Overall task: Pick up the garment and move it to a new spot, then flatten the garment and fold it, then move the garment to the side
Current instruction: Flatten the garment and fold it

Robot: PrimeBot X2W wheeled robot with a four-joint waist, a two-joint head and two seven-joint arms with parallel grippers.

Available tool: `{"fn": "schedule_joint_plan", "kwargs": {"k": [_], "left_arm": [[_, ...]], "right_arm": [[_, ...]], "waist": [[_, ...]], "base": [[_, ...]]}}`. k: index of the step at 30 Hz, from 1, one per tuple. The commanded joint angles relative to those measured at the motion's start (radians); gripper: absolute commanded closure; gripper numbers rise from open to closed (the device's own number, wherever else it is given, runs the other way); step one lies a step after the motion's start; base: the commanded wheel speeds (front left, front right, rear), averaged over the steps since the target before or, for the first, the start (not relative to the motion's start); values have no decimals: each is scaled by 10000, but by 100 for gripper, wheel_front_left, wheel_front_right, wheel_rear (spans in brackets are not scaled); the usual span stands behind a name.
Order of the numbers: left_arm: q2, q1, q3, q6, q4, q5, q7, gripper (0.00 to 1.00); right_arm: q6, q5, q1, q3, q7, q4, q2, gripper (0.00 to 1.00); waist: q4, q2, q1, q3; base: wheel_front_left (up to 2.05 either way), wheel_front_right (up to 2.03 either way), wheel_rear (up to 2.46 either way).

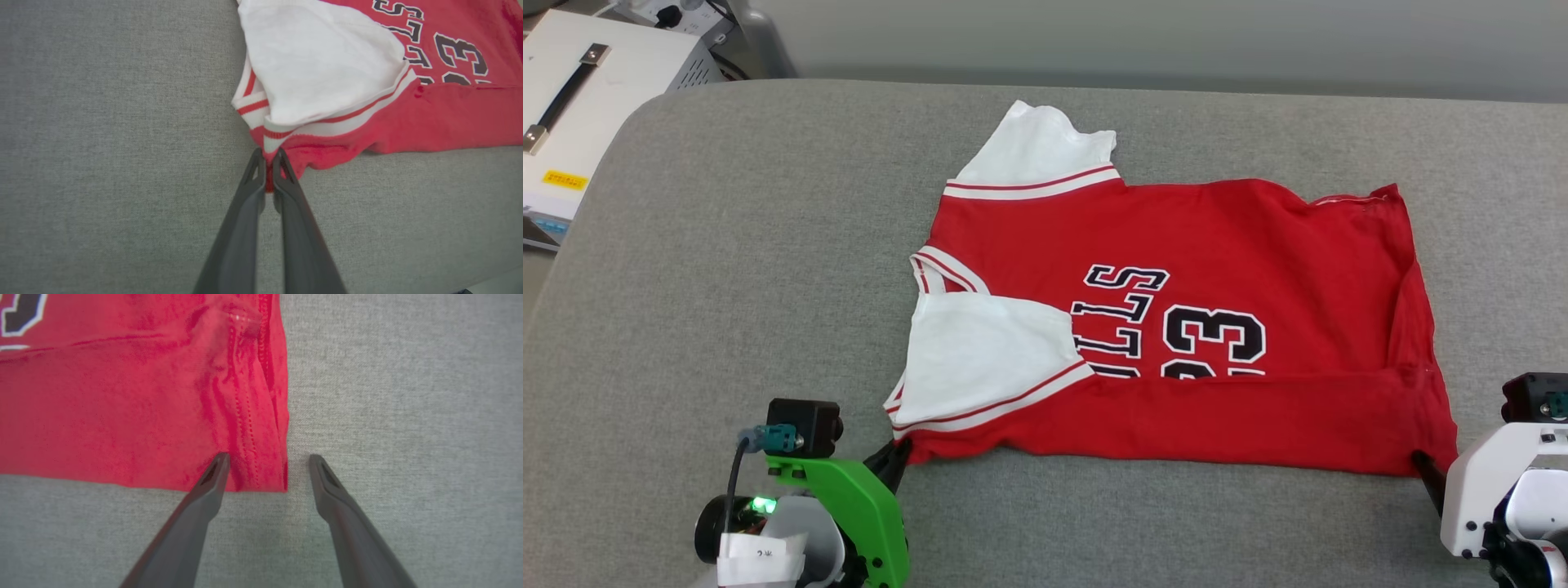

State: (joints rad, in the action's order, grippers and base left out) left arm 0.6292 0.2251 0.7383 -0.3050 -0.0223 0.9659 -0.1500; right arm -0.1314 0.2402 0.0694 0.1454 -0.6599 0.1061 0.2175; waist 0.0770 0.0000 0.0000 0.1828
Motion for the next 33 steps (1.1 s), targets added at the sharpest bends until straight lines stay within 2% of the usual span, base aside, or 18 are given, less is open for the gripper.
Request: {"fn": "schedule_joint_plan", "kwargs": {"k": [1, 6, 7, 8, 10, 21, 33], "left_arm": [[87, -96, 18, -58, -87, -127, -56, 100], [164, -55, 75, -101, -285, -178, -174, 100], [189, -44, 85, -117, -300, -191, -207, 100], [203, -38, 95, -125, -308, -192, -237, 100], [210, -32, 112, -126, -313, -180, -281, 100], [332, -437, 253, -38, -45, 17, -385, 100], [587, -1537, 347, -45, -126, 513, -361, 100]], "right_arm": [[7, -47, 180, 31, 79, 151, -64, 0], [7, 60, 316, -17, 143, 665, -172, 0], [7, 90, 324, -69, 121, 797, -170, 13], [7, 112, 327, -112, 111, 895, -166, 51], [7, 217, 325, -156, 90, 1087, -193, 100], [7, 502, 134, 55, 413, 1251, -3, 100], [7, 907, -1407, 599, -285, -174, -125, 100]], "waist": [[67, 0, 0, 115], [90, 0, 0, 260], [87, 0, 0, 280], [85, 0, 0, 289], [89, 0, 0, 273], [-57, 0, 0, -603], [-210, 0, 0, -1619]], "base": [[0, 0, 0], [0, 0, 0], [0, 0, 0], [0, 0, 0], [0, 0, 0], [0, 0, 0], [0, 0, 0]]}}
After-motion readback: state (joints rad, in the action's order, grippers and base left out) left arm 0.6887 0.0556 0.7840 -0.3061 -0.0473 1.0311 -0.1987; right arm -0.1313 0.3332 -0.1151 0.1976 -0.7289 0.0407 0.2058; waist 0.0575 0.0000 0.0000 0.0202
